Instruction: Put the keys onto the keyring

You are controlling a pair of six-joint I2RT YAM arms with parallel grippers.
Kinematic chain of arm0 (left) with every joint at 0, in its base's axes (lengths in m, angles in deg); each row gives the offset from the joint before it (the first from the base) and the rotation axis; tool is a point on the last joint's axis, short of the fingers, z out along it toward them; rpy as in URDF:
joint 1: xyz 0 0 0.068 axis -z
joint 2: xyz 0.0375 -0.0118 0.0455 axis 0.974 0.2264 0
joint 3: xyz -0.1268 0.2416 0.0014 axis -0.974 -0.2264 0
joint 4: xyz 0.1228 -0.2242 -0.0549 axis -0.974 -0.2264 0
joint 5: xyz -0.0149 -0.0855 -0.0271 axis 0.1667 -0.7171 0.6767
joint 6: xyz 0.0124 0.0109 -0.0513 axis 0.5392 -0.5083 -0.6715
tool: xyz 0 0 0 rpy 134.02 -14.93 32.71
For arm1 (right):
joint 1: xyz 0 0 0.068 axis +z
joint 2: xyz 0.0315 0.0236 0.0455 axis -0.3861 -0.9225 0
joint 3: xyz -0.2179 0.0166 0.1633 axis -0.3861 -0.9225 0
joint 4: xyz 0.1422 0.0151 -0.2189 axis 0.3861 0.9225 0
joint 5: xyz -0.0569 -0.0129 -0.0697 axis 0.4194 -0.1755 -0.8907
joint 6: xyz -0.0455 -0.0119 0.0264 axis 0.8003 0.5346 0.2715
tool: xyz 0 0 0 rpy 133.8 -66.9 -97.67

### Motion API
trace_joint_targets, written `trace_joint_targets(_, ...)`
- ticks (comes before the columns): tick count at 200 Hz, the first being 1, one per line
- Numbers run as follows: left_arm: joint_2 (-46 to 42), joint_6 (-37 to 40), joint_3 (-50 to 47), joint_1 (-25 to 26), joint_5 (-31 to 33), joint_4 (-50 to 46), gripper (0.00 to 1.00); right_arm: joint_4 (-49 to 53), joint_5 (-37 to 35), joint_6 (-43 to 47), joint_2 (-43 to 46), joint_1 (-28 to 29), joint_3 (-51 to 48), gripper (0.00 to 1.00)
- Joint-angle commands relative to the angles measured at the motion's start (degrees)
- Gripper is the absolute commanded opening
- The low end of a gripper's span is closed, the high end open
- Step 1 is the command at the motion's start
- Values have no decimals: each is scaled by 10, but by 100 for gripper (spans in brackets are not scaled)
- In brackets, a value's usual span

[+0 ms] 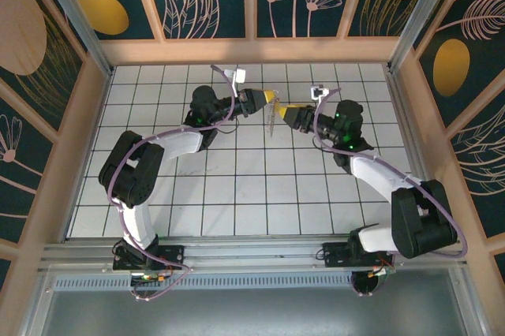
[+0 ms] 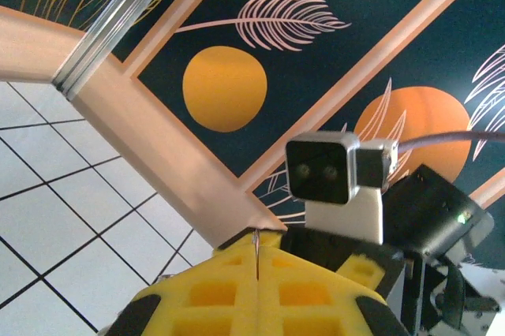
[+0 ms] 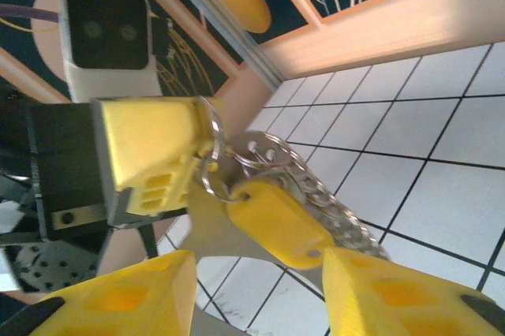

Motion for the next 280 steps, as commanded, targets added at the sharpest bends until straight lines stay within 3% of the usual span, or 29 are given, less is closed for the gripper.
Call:
trace_joint_targets(1,-28,-13,1,6,12,44,0,-28,-69,29,13,23,-6,48)
trace_joint_targets(67,-34,-11,-2,11,15,45,0,-21,-107,48,6,49,-2,53)
trace_joint_targets(132,-34,-11,-4,16,17,46,0,-10,-106,58,-13,50,24,51)
trace_joint_targets(175,-34,-10,-4,17,20,46,0,-11,-82,70,-3,50,15,40)
trace_joint_targets(256,-42,11,-4,17,30,26,0,13,-77,84,30,48,-8,4)
trace_joint_targets(280,-44,17,-5,17,31,22,0,23,-79,87,39,45,-11,0)
